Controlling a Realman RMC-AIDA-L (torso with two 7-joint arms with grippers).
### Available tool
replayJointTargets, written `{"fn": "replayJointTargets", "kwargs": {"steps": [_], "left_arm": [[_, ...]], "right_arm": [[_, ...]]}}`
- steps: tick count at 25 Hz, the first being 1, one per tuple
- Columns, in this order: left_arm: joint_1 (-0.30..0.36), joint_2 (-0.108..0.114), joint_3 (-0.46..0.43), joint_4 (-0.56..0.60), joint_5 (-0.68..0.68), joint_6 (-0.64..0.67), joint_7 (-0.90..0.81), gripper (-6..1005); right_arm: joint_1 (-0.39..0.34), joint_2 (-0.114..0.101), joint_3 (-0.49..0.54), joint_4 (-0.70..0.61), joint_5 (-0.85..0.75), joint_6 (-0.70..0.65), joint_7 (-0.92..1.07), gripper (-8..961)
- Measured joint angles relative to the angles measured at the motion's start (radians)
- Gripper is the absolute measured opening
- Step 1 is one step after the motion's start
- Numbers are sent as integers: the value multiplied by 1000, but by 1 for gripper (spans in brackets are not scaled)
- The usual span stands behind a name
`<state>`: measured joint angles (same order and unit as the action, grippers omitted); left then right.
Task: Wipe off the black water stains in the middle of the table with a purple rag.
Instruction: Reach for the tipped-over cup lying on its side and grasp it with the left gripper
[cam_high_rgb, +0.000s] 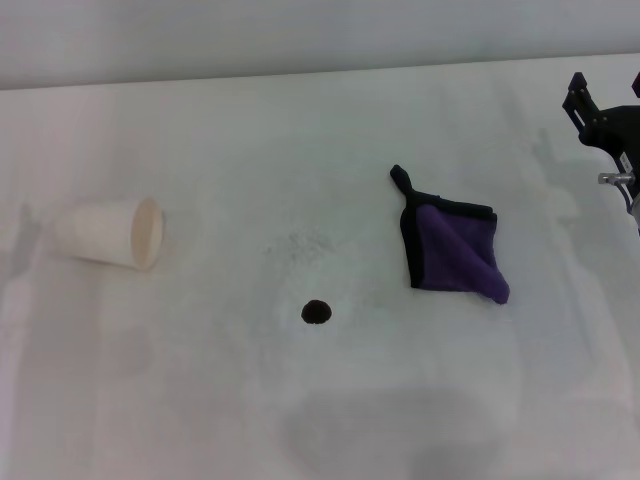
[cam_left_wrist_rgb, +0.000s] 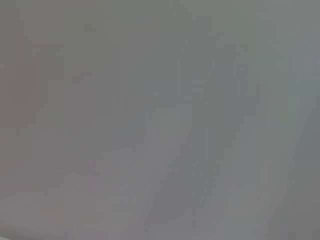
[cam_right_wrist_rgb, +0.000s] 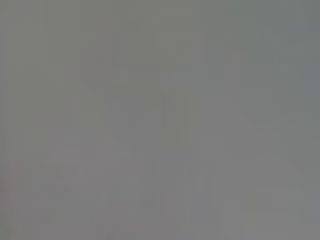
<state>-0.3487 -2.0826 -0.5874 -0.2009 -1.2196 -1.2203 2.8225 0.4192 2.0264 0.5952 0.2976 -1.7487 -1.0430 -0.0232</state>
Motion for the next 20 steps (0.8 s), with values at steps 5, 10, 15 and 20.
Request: {"fn": "replayJointTargets", "kwargs": {"steps": [5, 10, 15, 20], "left_arm": [[-2, 0, 0, 0, -19, 0, 1, 876], [-6, 2, 0, 0, -20, 8, 1, 875], [-18, 3, 0, 6, -39, 12, -4, 875], [-36, 10, 10, 28, -17, -5, -26, 875]], "right_arm": [[2, 0, 1, 0, 0, 0, 0, 835], [4, 0, 2, 0, 3, 0, 0, 835], [7, 0, 2, 0, 3, 0, 0, 835], [12, 0, 12, 0, 3, 0, 0, 834]]}}
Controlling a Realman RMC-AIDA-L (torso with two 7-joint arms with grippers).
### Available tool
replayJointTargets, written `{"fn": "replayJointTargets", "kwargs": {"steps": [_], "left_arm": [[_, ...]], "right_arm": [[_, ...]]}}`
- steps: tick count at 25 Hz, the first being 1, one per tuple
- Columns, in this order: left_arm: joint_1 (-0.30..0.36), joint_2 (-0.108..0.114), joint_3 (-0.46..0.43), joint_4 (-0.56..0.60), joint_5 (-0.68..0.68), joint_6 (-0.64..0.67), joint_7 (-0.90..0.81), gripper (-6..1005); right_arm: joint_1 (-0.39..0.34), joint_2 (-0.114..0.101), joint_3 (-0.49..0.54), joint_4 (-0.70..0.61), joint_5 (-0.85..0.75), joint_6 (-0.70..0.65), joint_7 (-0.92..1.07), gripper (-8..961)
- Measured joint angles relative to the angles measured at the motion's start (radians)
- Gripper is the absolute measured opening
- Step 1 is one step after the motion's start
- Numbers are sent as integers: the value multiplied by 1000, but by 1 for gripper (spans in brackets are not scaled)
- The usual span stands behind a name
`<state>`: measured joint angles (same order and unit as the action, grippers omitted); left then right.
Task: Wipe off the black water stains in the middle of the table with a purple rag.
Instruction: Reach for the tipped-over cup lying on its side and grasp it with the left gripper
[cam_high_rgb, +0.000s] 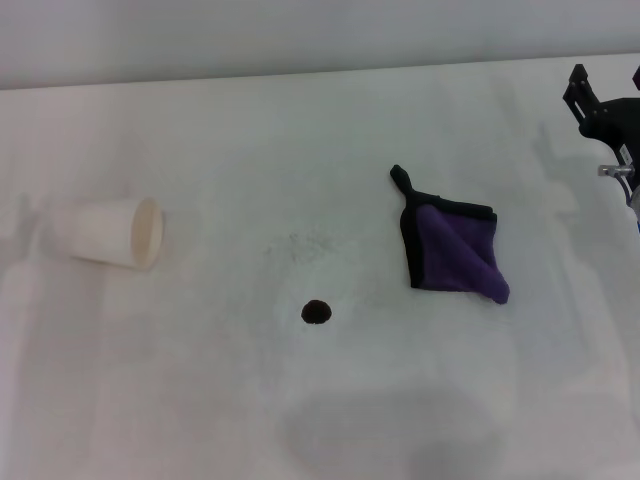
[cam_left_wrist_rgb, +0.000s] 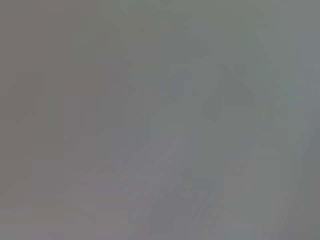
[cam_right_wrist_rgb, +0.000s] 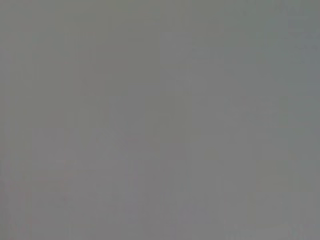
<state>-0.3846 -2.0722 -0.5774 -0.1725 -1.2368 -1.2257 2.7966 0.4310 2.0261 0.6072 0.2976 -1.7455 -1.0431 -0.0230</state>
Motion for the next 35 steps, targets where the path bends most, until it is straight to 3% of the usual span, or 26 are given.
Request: {"fn": "replayJointTargets", "kwargs": {"steps": [3, 7, 8, 9, 11, 15, 16, 17, 18, 19, 20, 28, 31, 32, 33, 35], "left_arm": [[-20, 18, 1, 49, 104, -43, -78, 875], [-65, 56, 2, 191, 285, -101, -307, 874], [-65, 56, 2, 191, 285, -101, -307, 874], [-90, 81, 12, 286, 379, -160, -411, 874], [-104, 99, 32, 329, 421, -188, -448, 874], [-139, 149, 205, 420, 470, -225, -533, 874], [-147, 158, 269, 443, 469, -233, -556, 874], [-164, 166, 405, 512, 466, -249, -605, 874], [-171, 164, 481, 558, 466, -253, -626, 874], [-171, 164, 481, 558, 466, -253, -626, 874], [-174, 159, 542, 605, 465, -257, -642, 874], [-163, 101, 983, 1044, 467, -308, -864, 873], [-152, 99, 1138, 1183, 478, -319, -940, 873], [-152, 99, 1138, 1183, 478, -319, -940, 873], [-153, 104, 1231, 1258, 497, -320, -976, 873], [-159, 105, 1281, 1299, 519, -320, -987, 873]], "right_arm": [[0, -1, 1, -1, 0, 0, 0, 834], [6, -1, 2, -5, 0, 0, 0, 834], [10, -1, 2, -7, 0, 0, 0, 834], [13, -1, 2, -8, 0, 0, 0, 834], [20, -1, 2, -12, 0, 5, 0, 834], [32, -2, 2, -22, 0, 13, 0, 834], [34, -2, 2, -24, 0, 14, 0, 834], [36, -1, 2, -25, 0, 15, 0, 834], [36, -1, 2, -25, 0, 15, 0, 834], [38, -1, 2, -25, 0, 16, 0, 834], [40, -1, 2, -25, 0, 16, 0, 834], [43, -1, 7, -25, 0, 19, 0, 834], [43, -1, 12, -26, 0, 20, 0, 833], [43, -1, 12, -26, 0, 20, 0, 833], [44, -1, 12, -26, 0, 20, 0, 833], [46, -1, 13, -26, 0, 20, 0, 833]]}}
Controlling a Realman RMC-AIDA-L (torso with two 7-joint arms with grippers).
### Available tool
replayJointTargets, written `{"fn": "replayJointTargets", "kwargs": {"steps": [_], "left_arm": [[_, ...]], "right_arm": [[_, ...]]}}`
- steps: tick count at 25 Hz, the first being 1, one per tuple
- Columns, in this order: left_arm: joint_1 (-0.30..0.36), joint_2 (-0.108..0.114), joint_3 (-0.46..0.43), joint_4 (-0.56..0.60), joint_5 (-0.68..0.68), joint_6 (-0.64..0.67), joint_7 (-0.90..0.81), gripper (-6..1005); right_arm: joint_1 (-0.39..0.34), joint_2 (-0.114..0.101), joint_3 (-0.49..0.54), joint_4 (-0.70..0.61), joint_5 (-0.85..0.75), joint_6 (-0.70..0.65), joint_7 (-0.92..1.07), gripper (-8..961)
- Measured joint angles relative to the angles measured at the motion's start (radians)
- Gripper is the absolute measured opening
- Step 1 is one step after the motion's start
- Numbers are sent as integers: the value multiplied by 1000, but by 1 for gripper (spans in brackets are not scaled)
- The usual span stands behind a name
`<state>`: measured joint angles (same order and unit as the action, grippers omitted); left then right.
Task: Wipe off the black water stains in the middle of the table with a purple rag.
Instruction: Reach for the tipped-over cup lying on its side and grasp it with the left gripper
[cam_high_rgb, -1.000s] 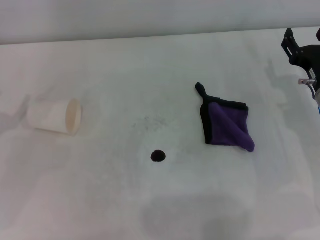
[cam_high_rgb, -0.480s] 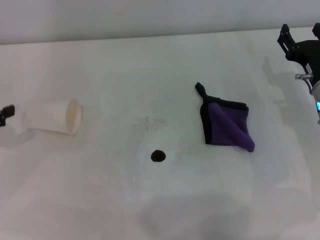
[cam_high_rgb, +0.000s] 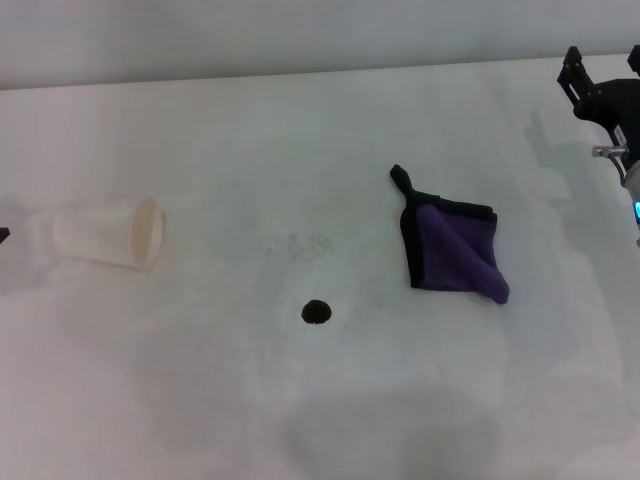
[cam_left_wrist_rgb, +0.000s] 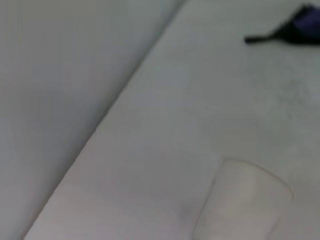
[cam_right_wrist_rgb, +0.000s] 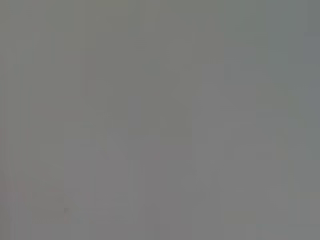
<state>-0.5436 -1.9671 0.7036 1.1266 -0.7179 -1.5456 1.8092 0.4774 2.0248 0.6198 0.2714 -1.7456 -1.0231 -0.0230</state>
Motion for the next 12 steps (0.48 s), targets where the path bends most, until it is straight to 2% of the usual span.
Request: {"fn": "replayJointTargets", "kwargs": {"steps": [4, 9, 12], "left_arm": [[-20, -15, 112, 101, 78, 10, -23, 873], [-55, -40, 233, 138, 167, 7, -27, 872], [-64, -70, 294, 148, 213, 36, -26, 872]], "right_arm": [[1, 1, 0, 2, 0, 0, 0, 833], [-1, 3, 0, 8, 0, 0, 0, 833], [-2, 3, 0, 10, 0, 0, 0, 833]]}}
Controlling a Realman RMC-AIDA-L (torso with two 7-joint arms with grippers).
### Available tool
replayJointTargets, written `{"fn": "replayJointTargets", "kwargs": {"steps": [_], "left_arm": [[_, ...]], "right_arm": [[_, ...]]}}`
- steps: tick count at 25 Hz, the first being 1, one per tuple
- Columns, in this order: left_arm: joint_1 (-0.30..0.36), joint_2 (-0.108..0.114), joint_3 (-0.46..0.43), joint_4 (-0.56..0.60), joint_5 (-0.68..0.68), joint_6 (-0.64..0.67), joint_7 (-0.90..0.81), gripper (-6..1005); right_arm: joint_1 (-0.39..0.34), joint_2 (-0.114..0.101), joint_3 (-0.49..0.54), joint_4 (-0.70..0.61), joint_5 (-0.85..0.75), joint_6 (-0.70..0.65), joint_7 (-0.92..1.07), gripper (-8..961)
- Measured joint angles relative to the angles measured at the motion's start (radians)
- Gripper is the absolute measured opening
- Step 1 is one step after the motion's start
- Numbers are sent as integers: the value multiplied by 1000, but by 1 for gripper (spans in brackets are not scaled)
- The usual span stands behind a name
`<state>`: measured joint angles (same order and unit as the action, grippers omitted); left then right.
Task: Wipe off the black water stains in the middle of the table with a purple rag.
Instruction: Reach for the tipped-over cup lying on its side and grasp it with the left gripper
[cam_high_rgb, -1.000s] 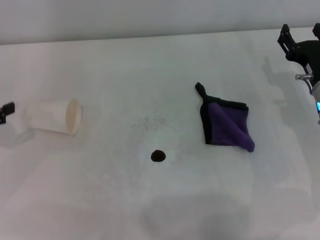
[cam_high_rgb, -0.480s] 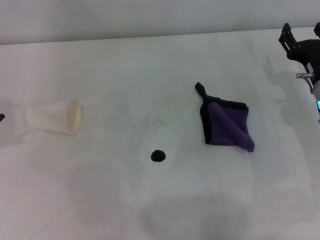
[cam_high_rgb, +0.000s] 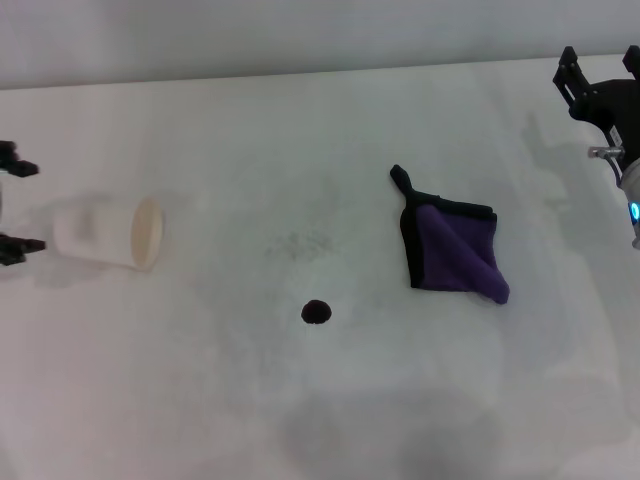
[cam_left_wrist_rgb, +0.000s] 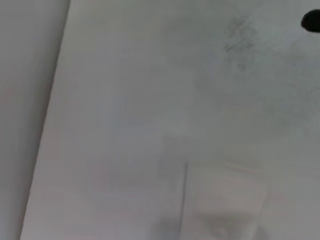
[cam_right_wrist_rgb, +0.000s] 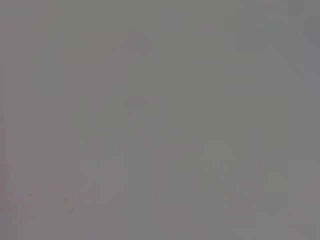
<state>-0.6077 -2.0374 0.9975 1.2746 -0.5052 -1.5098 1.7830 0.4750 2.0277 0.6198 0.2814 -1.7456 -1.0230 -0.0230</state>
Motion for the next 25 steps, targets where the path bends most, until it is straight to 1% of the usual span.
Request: {"fn": "replayJointTargets", "kwargs": {"steps": [3, 7, 14, 17, 21, 25], "left_arm": [[-2, -25, 51, 2, 32, 25, 5, 873], [8, -36, 103, -10, 54, 71, 3, 872], [48, -38, 157, -52, 9, 175, 6, 858], [54, -38, 175, -83, -9, 223, 9, 848], [55, -39, 178, -138, -27, 287, 31, 834], [57, -39, 178, -188, -79, 338, 72, 820]], "right_arm": [[-3, 0, 0, 2, 0, 0, 0, 833], [-9, 0, 0, 2, 0, 0, 0, 833], [-22, 0, 0, 3, 0, 0, 0, 833], [-29, 0, 0, 2, 0, 0, 0, 832], [-32, 0, -5, 2, 0, 0, 0, 832], [-45, 0, -7, 8, 0, 0, 0, 832]]}}
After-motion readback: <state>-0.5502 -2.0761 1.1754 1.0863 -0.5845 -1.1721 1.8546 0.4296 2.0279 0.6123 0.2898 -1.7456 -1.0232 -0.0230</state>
